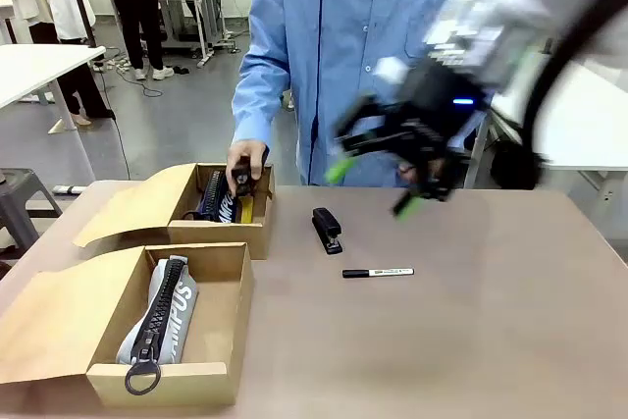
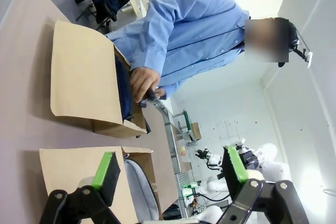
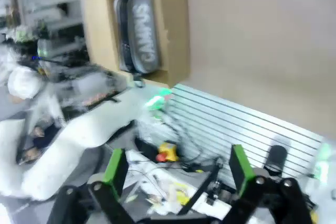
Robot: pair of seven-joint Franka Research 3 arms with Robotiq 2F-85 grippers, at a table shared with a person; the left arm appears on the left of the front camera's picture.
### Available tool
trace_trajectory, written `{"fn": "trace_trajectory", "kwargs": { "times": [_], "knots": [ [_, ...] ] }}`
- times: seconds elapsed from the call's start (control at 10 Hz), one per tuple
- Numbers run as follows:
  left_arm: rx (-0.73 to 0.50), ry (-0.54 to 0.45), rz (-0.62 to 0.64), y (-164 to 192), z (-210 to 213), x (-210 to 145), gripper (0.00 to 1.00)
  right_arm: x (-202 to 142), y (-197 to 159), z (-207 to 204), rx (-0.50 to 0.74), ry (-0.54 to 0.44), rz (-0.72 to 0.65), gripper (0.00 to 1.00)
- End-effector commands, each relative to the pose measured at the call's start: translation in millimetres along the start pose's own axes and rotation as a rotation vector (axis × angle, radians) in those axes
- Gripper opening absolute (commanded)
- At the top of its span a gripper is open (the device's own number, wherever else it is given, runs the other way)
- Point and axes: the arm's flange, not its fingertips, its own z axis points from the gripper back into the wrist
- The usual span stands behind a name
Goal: Place items inside the box.
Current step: Pick up a Pencil pouch or Stapler and place it inside the Mailer Box closest to the robot.
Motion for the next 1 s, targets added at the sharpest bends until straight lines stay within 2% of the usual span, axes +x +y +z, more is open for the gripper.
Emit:
{"fn": "trace_trajectory", "kwargs": {
  "times": [0.0, 0.2, 0.3, 0.4, 0.5, 0.6, 0.8, 0.9],
  "knots": [
    [-0.019, -0.011, -0.023, -1.2, -2.5, -0.5, 1.00, -15.7, -103.8, 27.1, 0.281, -0.026, -0.040, 1.00],
    [-0.019, -0.011, -0.023, -1.2, -2.5, -0.5, 1.00, -18.7, -191.5, 42.8, 0.535, -0.075, -0.096, 1.00],
    [-0.019, -0.011, -0.023, -1.2, -2.5, -0.5, 1.00, -18.7, -226.3, 31.7, 0.617, -0.071, -0.121, 1.00],
    [-0.019, -0.011, -0.023, -1.2, -2.5, -0.5, 1.00, -25.8, -254.6, 14.1, 0.725, -0.084, -0.052, 1.00],
    [-0.019, -0.011, -0.023, -1.2, -2.5, -0.5, 1.00, -40.4, -282.8, -7.1, 0.864, -0.162, 0.057, 1.00],
    [-0.019, -0.011, -0.023, -1.2, -2.5, -0.5, 1.00, -56.0, -304.2, -28.4, 0.903, -0.241, 0.046, 1.00],
    [-0.019, -0.011, -0.023, -1.2, -2.5, -0.5, 1.00, -93.4, -329.8, -71.0, 0.948, -0.501, 0.162, 1.00],
    [-0.019, -0.011, -0.023, -1.2, -2.5, -0.5, 1.00, 36.3, -318.2, 52.7, 0.876, -0.296, 0.017, 1.00]
  ]
}}
